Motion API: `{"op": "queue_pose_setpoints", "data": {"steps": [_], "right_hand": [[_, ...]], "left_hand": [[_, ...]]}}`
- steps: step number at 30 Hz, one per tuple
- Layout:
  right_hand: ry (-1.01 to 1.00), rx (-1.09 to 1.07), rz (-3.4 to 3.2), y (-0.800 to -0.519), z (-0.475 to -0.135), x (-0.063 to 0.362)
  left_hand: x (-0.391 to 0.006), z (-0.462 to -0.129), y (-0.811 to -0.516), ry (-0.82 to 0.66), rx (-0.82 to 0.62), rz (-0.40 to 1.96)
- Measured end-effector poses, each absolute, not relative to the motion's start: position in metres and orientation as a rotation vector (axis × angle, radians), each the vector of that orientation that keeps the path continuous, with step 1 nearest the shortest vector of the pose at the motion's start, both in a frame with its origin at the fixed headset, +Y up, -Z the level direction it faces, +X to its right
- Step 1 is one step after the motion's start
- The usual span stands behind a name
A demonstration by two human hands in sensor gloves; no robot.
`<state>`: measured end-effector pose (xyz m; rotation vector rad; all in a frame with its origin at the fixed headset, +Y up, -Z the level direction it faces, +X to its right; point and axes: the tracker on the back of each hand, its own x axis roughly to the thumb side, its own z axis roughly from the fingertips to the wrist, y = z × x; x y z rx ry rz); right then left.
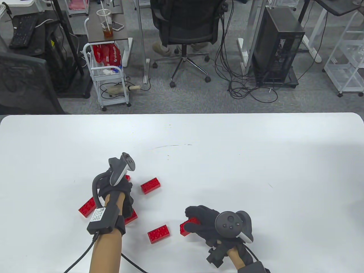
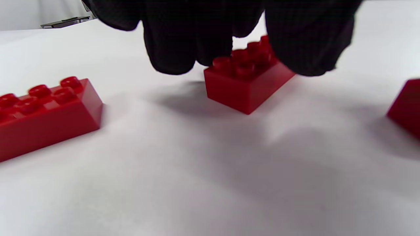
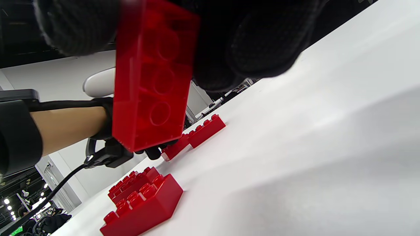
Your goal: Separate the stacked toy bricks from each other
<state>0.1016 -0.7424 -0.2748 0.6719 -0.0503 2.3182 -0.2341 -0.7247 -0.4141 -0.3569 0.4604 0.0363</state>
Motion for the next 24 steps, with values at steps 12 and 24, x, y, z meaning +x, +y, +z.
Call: {"op": "queue_pose_setpoints", "data": {"steps": [12,24], "right_hand": [[-0.049,0.666,2.321,-0.742,-0.276,0.105],[-0.046,0.682,2.323,-0.743,-0.274,0.106]], "left_hand": [[-0.243,-0.324,-0.683,0.251,-0.103,0.358],[-0.261,-0.281,-0.698,0.189,0.076,0.459]]}}
